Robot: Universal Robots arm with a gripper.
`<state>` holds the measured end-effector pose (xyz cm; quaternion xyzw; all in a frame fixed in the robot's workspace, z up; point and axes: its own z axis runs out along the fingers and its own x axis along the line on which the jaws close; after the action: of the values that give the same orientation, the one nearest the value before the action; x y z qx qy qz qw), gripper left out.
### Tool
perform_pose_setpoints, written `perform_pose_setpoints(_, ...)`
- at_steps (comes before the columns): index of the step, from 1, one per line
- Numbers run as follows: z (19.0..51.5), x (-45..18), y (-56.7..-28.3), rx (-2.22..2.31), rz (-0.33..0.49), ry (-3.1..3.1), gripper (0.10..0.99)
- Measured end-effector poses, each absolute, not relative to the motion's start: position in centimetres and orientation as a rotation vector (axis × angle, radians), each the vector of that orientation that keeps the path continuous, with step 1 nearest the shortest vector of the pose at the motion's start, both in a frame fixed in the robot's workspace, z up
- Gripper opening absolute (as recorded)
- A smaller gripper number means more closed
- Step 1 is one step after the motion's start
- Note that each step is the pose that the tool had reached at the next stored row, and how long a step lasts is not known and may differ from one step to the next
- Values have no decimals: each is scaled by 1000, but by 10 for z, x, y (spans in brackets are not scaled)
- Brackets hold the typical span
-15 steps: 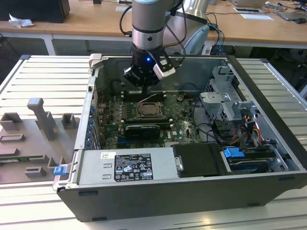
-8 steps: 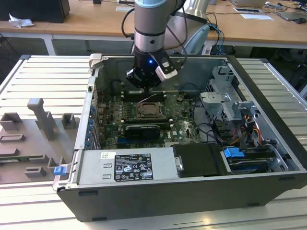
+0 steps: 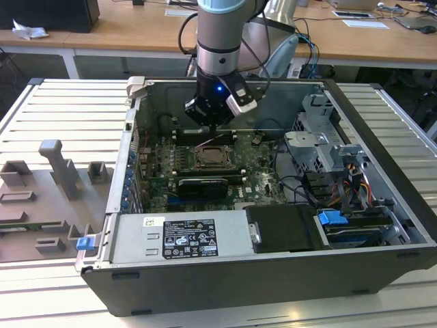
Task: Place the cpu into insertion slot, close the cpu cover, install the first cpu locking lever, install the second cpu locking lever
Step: 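Install the first cpu locking lever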
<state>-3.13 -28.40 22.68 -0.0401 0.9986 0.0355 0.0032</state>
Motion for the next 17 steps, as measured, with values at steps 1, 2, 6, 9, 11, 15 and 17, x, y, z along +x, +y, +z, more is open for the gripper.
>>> perform_pose_setpoints(1, 226, -30, -284, -126, 111, 3131, 106)
perform_pose_setpoints(2, 225, -29, -284, -126, 111, 3130, 106)
perform_pose_setpoints(6, 222, -24, -284, -126, 111, 3131, 106)
perform_pose_setpoints(9, 218, -22, -284, -126, 111, 3131, 106)
perform_pose_setpoints(11, 216, -21, -284, -126, 112, 3131, 106)
perform_pose_setpoints(15, 211, -19, -284, -126, 112, 3131, 106)
perform_pose_setpoints(17, 210, -19, -284, -125, 111, 3130, 106)
